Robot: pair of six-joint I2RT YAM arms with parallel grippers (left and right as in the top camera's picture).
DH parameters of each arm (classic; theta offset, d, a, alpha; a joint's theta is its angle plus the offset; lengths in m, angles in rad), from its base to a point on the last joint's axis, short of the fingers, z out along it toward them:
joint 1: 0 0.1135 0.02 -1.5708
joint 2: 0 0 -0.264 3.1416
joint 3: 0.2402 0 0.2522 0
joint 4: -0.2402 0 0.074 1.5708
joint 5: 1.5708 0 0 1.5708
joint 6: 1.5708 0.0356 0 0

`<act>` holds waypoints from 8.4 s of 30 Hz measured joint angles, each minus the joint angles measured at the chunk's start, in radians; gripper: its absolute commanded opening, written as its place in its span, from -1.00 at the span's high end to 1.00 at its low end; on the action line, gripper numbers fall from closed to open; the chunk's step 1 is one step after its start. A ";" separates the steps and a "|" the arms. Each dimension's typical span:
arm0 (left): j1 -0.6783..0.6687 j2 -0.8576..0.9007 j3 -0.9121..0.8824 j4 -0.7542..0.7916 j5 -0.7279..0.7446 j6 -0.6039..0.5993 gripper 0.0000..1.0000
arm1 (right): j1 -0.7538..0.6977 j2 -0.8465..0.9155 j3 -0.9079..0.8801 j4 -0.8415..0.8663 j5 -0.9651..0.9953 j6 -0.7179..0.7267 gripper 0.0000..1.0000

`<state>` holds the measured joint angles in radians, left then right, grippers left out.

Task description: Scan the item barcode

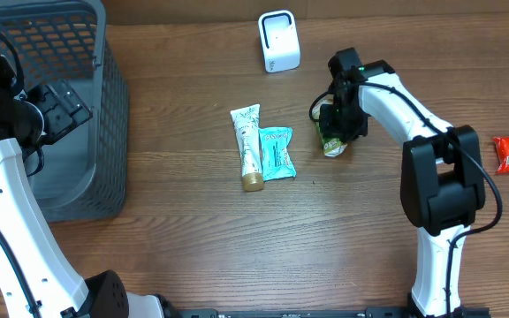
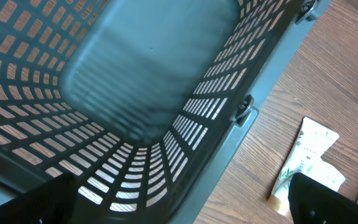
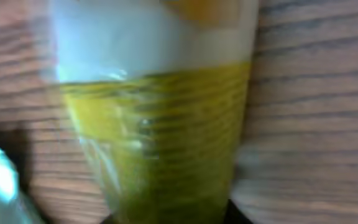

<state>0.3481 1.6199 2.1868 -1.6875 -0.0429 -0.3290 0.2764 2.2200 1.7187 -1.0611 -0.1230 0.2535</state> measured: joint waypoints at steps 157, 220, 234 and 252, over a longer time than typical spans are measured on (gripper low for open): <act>0.000 0.000 0.000 0.000 0.000 0.000 -1.00 | -0.809 -0.111 0.222 -0.304 -0.763 -0.233 -0.64; 0.000 0.000 0.000 0.000 0.000 0.000 -1.00 | -0.031 -0.134 -0.266 0.077 -0.040 0.074 0.19; 0.000 0.000 0.000 0.000 0.000 0.000 -1.00 | 0.051 -0.121 0.092 -0.205 -0.012 -0.017 -0.01; 0.000 0.000 0.000 0.000 0.000 0.000 -0.99 | 0.342 -0.120 -0.196 0.212 0.386 0.249 -0.12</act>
<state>0.3481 1.6199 2.1868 -1.6878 -0.0429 -0.3290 0.6182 2.0998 1.5223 -0.8486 0.2626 0.5030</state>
